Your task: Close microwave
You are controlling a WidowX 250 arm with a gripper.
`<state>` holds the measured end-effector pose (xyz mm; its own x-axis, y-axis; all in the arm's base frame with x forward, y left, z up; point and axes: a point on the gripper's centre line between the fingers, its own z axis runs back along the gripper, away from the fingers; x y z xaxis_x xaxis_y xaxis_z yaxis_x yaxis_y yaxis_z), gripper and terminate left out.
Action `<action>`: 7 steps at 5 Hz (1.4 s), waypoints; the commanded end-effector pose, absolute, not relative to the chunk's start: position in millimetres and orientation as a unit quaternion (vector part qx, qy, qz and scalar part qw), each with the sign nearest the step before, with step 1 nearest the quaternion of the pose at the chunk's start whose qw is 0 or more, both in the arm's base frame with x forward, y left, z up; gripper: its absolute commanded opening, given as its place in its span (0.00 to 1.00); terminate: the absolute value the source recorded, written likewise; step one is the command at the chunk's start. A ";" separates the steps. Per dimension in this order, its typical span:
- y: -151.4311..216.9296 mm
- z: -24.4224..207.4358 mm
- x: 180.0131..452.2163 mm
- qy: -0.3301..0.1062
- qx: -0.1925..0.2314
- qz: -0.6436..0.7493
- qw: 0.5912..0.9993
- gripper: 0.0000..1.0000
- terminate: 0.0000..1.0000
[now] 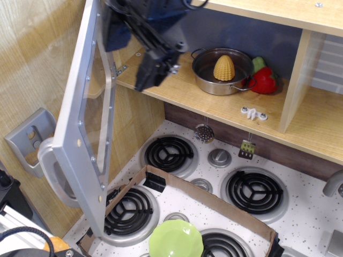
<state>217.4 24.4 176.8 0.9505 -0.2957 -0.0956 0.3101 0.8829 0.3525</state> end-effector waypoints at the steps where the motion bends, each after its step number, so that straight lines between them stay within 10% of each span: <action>1: 51.6 199.8 202.0 0.049 0.197 -0.170 0.964 1.00 0.00; 3: 77.2 211.0 177.8 0.083 0.212 -0.173 0.958 1.00 0.00; 7: 93.5 163.0 171.6 0.051 0.190 -0.173 0.965 1.00 0.00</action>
<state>165.7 94.6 151.7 0.9307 -0.3198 -0.1776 0.3625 0.8715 0.3303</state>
